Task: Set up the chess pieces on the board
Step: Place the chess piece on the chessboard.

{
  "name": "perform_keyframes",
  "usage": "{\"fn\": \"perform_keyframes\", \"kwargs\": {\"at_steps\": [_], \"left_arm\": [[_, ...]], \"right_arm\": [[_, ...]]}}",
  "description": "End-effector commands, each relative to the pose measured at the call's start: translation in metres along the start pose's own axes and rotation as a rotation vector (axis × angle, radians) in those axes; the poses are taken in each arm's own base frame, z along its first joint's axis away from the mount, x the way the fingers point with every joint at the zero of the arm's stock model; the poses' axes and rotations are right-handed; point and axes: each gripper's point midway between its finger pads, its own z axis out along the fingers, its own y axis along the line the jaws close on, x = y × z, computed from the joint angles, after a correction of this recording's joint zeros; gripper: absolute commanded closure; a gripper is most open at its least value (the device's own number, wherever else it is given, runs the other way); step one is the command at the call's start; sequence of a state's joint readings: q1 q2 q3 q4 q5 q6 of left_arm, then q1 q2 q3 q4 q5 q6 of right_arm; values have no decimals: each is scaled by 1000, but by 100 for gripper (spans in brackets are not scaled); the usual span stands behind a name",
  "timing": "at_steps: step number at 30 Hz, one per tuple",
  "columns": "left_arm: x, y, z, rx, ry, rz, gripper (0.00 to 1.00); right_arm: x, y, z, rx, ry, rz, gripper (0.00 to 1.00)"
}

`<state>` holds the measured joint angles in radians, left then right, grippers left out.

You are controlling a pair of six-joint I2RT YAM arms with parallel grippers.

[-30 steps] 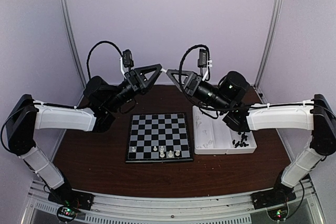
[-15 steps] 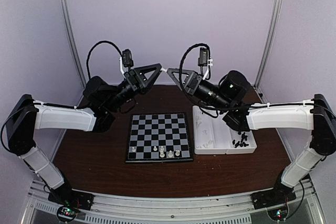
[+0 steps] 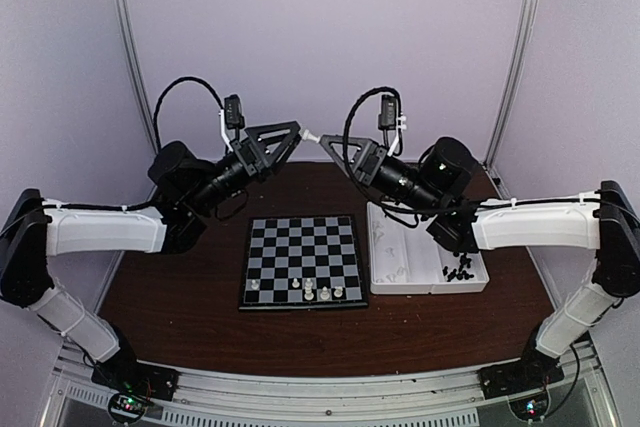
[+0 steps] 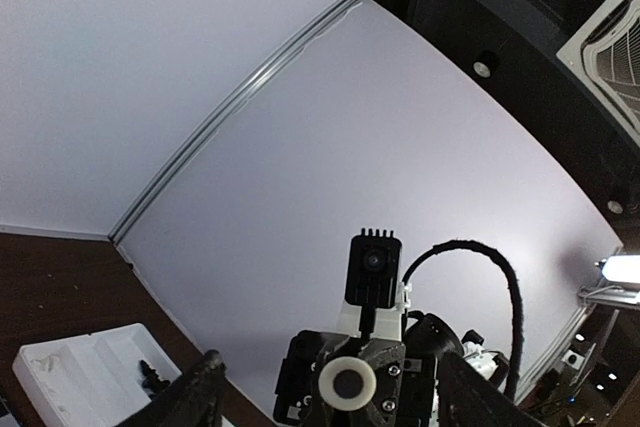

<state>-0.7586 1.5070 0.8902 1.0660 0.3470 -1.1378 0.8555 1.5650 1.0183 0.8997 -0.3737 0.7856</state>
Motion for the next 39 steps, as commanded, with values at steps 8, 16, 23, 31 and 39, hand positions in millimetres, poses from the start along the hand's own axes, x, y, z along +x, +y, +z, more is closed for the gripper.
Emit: {"fn": "perform_keyframes", "kwargs": {"at_steps": [8, 16, 23, 31, 39], "left_arm": [[-32, 22, -63, -371, 51, 293, 19], [-40, 39, -104, -623, 120, 494, 15], [-51, 58, -134, -839, 138, 541, 15], [-61, 80, -178, -1099, 129, 565, 8], [-65, 96, -209, -1218, 118, 534, 5]], "right_arm": [[53, -35, -43, 244, 337, -84, 100], [112, -39, -84, 419, 955, -342, 100], [126, -37, -88, 463, 1198, -554, 98], [157, -37, -64, 434, 1296, -625, 99], [188, -48, -46, 426, 1346, -626, 99]]}}
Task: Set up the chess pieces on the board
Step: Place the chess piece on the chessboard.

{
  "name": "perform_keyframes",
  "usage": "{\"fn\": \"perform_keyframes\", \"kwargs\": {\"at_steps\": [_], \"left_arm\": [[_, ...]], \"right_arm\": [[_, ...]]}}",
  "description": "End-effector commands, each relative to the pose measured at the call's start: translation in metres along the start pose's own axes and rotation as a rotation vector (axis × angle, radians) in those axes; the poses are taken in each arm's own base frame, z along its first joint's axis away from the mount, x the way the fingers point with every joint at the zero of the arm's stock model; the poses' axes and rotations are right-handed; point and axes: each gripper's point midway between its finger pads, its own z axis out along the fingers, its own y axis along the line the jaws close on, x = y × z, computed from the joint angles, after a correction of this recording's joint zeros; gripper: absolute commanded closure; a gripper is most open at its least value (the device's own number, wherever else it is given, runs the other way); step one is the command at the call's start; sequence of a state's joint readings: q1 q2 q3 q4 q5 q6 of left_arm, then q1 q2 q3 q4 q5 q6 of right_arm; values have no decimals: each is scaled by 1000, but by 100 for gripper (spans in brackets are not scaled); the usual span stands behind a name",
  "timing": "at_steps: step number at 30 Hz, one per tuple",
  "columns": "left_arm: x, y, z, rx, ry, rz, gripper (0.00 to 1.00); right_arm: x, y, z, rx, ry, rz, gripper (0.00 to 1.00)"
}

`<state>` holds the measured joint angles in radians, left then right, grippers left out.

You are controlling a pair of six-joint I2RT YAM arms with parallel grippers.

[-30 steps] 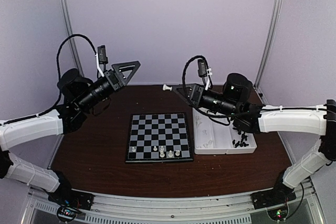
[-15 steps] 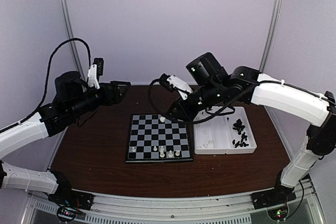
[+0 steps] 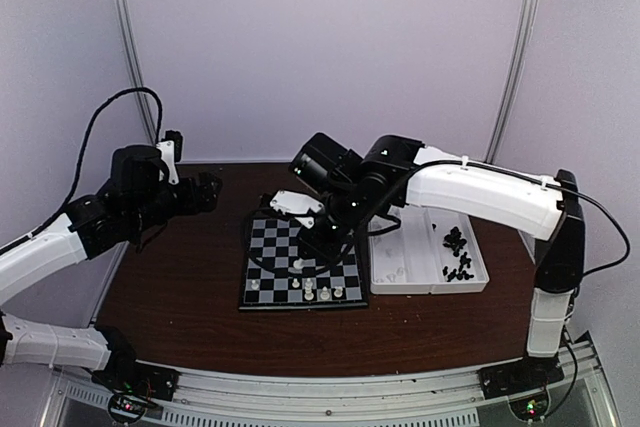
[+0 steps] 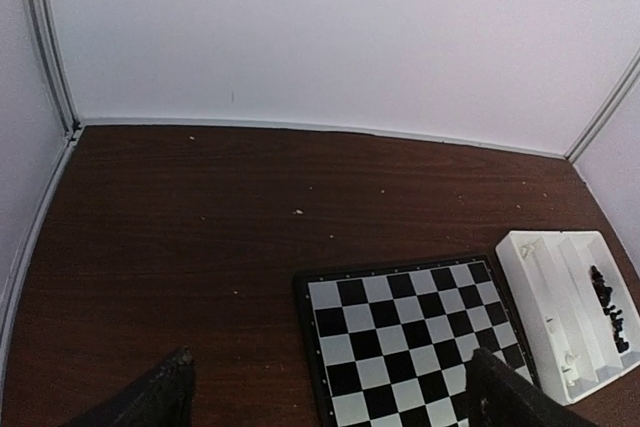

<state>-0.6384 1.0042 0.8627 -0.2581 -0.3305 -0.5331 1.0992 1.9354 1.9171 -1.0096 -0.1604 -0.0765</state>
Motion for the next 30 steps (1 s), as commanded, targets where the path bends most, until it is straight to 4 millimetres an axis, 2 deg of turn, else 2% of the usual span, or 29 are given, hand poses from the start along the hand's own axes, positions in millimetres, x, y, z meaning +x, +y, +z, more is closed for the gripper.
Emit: {"fn": "perform_keyframes", "kwargs": {"at_steps": [1, 7, 14, 30], "left_arm": [[-8, 21, -5, -81, -28, -28, 5], [-4, 33, -6, -122, -28, -28, 4], [-2, 36, -8, -123, -38, -23, 4], [3, 30, -2, -93, -23, -18, 4]], "right_arm": [[-5, 1, 8, 18, 21, -17, 99], [-4, 3, 32, 34, 74, -22, 99], [-1, 10, 56, 50, 132, -52, 99], [18, 6, 88, 99, 230, -80, 99]]}}
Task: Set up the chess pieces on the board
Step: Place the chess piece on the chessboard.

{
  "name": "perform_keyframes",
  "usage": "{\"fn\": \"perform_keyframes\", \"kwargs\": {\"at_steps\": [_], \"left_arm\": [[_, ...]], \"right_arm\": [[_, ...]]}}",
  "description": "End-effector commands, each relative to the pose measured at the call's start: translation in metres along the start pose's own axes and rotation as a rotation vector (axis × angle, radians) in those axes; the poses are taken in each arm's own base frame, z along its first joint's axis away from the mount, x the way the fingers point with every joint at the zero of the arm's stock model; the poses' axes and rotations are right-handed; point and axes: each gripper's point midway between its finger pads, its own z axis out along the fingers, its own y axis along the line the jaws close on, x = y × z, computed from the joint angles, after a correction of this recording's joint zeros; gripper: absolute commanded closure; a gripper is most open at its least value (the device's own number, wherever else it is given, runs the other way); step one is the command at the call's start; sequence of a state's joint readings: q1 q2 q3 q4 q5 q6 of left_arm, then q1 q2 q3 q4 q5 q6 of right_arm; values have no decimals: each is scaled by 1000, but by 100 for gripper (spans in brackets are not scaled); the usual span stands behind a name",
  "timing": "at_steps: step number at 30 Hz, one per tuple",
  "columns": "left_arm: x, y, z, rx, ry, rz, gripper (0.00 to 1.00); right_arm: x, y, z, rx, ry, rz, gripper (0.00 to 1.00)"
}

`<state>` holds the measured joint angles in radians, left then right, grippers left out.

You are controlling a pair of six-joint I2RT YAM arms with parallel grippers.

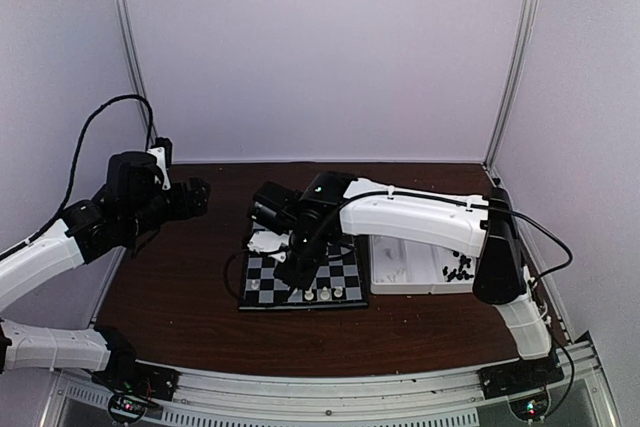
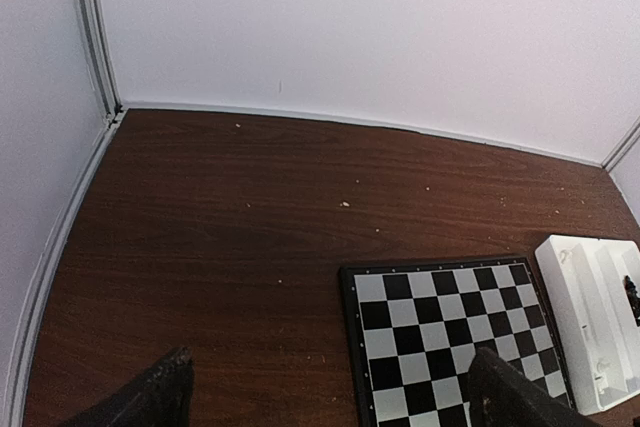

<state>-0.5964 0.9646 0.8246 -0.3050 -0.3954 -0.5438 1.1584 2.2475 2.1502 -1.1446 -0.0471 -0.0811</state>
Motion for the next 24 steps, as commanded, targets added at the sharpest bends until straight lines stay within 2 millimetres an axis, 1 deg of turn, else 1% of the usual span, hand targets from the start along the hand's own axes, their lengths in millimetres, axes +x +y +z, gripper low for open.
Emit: {"fn": "perform_keyframes", "kwargs": {"at_steps": [1, 11, 18, 20, 24], "left_arm": [[-5, -4, 2, 23, -26, -11, 4], [-5, -5, 3, 31, -24, -8, 4], [-5, -6, 3, 34, -24, -3, 4], [-6, -6, 3, 33, -25, -1, 4], [-5, -5, 2, 30, -24, 4, 4]], "right_arm": [[-2, -2, 5, 29, 10, -17, 99], [1, -2, 22, 32, 34, -25, 100], [-1, -2, 32, 38, 33, -29, 100], [-1, -7, 34, 68, 34, -34, 100], [-2, -10, 38, 85, 35, -45, 100]]}}
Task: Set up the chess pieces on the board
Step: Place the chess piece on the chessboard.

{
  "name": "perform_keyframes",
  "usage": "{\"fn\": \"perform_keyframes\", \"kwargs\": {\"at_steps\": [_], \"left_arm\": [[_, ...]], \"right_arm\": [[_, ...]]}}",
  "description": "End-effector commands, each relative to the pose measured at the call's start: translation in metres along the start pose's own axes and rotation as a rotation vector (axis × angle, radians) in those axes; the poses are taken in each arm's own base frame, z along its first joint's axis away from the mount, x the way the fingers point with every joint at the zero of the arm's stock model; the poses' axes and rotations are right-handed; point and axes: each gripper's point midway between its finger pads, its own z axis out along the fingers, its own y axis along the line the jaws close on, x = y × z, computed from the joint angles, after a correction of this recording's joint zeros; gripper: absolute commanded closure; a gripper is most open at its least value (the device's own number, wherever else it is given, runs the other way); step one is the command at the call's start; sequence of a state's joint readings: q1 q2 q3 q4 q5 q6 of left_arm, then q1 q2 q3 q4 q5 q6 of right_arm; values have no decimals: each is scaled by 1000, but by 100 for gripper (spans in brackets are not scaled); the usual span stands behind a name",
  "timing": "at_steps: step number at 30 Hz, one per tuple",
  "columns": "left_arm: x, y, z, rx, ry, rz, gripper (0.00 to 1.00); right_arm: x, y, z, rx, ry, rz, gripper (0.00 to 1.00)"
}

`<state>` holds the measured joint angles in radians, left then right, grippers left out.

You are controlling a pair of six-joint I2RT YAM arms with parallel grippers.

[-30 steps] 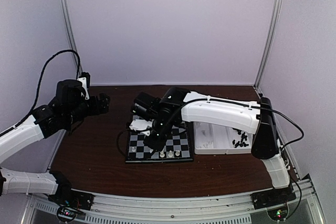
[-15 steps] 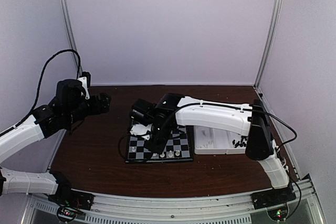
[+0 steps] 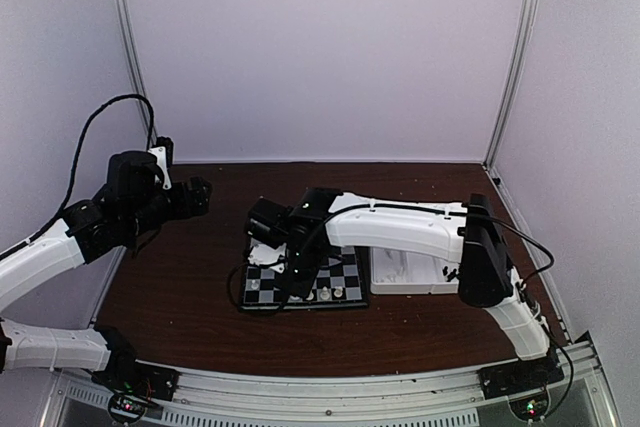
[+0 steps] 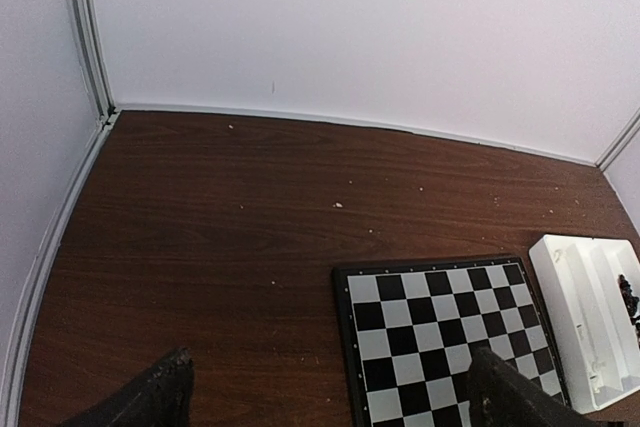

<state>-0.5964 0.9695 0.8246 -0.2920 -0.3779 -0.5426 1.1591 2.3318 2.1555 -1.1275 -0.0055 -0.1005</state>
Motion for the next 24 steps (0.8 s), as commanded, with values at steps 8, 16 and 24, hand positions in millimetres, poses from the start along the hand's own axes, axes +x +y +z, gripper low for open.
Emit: {"fn": "perform_keyframes", "kwargs": {"at_steps": [8, 16, 24], "left_arm": [[-3, 0, 2, 6, -19, 11, 4], [-3, -2, 5, 7, -15, 15, 4], [-3, -1, 5, 3, -16, 20, 4]], "right_arm": [[-10, -8, 7, 65, -18, -26, 100], [-12, -7, 8, 56, -21, -31, 100], [-7, -5, 12, 47, 3, -37, 100]]}}
